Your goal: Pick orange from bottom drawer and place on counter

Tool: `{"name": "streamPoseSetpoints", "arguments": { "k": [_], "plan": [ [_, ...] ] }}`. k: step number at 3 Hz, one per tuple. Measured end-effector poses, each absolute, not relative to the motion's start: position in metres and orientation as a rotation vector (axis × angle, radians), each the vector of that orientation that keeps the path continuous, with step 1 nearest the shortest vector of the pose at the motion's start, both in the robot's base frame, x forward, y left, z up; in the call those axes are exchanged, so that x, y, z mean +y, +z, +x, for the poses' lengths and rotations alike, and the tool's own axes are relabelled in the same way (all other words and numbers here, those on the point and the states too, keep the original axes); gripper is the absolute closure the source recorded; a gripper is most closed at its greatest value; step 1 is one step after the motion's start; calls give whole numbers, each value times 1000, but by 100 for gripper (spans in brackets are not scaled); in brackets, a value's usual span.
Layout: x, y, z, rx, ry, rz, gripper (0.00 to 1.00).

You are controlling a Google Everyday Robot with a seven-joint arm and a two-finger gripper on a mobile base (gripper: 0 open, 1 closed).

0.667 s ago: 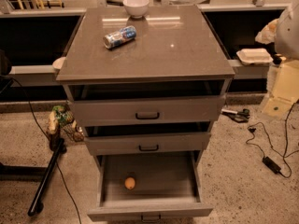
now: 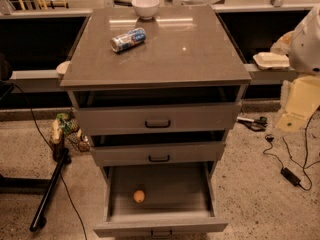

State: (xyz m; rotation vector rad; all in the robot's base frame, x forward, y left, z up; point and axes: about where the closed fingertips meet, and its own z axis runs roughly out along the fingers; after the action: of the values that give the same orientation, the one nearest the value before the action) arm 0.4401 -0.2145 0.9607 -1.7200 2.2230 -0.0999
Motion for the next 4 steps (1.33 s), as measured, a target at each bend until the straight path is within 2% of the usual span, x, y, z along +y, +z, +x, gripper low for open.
{"name": "streamPoseSetpoints", "arguments": {
  "k": [3, 4],
  "plan": [
    [-160, 759, 424, 2242, 335, -1511, 0],
    [-160, 759, 424, 2242, 335, -1511, 0]
  ]
}}
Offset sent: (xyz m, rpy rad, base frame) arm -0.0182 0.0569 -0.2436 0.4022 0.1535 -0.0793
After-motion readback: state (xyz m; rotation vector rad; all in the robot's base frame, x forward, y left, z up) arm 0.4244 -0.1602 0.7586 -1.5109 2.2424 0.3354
